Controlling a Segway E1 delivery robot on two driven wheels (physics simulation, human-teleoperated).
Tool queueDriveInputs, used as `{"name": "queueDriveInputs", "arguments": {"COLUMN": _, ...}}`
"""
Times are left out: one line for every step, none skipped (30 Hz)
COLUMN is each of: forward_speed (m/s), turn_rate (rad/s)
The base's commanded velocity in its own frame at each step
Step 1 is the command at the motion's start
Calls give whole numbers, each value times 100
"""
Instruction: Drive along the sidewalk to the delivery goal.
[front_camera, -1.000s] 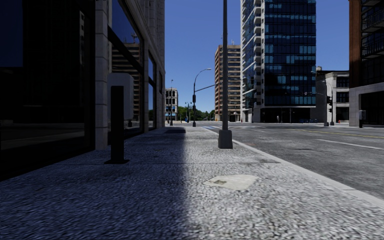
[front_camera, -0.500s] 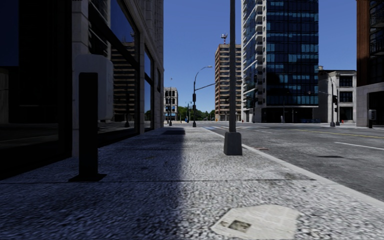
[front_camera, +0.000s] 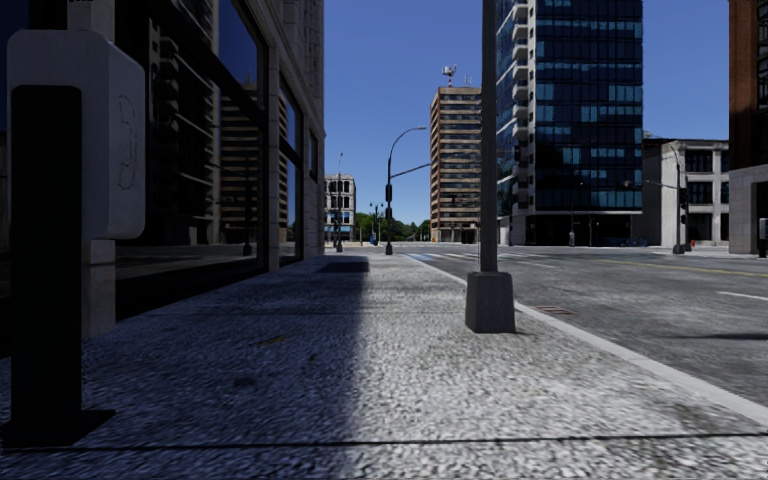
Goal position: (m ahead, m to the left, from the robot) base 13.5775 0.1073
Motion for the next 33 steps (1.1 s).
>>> {"name": "queueDriveInputs", "arguments": {"forward_speed": 200, "turn_rate": 0}}
{"name": "queueDriveInputs", "arguments": {"forward_speed": 200, "turn_rate": 0}}
{"name": "queueDriveInputs", "arguments": {"forward_speed": 200, "turn_rate": 0}}
{"name": "queueDriveInputs", "arguments": {"forward_speed": 200, "turn_rate": 0}}
{"name": "queueDriveInputs", "arguments": {"forward_speed": 200, "turn_rate": 0}}
{"name": "queueDriveInputs", "arguments": {"forward_speed": 200, "turn_rate": 0}}
{"name": "queueDriveInputs", "arguments": {"forward_speed": 200, "turn_rate": 0}}
{"name": "queueDriveInputs", "arguments": {"forward_speed": 200, "turn_rate": 0}}
{"name": "queueDriveInputs", "arguments": {"forward_speed": 200, "turn_rate": 0}}
{"name": "queueDriveInputs", "arguments": {"forward_speed": 200, "turn_rate": 0}}
{"name": "queueDriveInputs", "arguments": {"forward_speed": 200, "turn_rate": 0}}
{"name": "queueDriveInputs", "arguments": {"forward_speed": 200, "turn_rate": 0}}
{"name": "queueDriveInputs", "arguments": {"forward_speed": 200, "turn_rate": 0}}
{"name": "queueDriveInputs", "arguments": {"forward_speed": 200, "turn_rate": 0}}
{"name": "queueDriveInputs", "arguments": {"forward_speed": 200, "turn_rate": 0}}
{"name": "queueDriveInputs", "arguments": {"forward_speed": 200, "turn_rate": 0}}
{"name": "queueDriveInputs", "arguments": {"forward_speed": 200, "turn_rate": 0}}
{"name": "queueDriveInputs", "arguments": {"forward_speed": 200, "turn_rate": 0}}
{"name": "queueDriveInputs", "arguments": {"forward_speed": 200, "turn_rate": 0}}
{"name": "queueDriveInputs", "arguments": {"forward_speed": 200, "turn_rate": 0}}
{"name": "queueDriveInputs", "arguments": {"forward_speed": 200, "turn_rate": 0}}
{"name": "queueDriveInputs", "arguments": {"forward_speed": 200, "turn_rate": 0}}
{"name": "queueDriveInputs", "arguments": {"forward_speed": 200, "turn_rate": 0}}
{"name": "queueDriveInputs", "arguments": {"forward_speed": 200, "turn_rate": 0}}
{"name": "queueDriveInputs", "arguments": {"forward_speed": 200, "turn_rate": 0}}
{"name": "queueDriveInputs", "arguments": {"forward_speed": 200, "turn_rate": 0}}
{"name": "queueDriveInputs", "arguments": {"forward_speed": 200, "turn_rate": 0}}
{"name": "queueDriveInputs", "arguments": {"forward_speed": 200, "turn_rate": 0}}
{"name": "queueDriveInputs", "arguments": {"forward_speed": 200, "turn_rate": 0}}
{"name": "queueDriveInputs", "arguments": {"forward_speed": 200, "turn_rate": 0}}
{"name": "queueDriveInputs", "arguments": {"forward_speed": 200, "turn_rate": 0}}
{"name": "queueDriveInputs", "arguments": {"forward_speed": 200, "turn_rate": 0}}
{"name": "queueDriveInputs", "arguments": {"forward_speed": 200, "turn_rate": 0}}
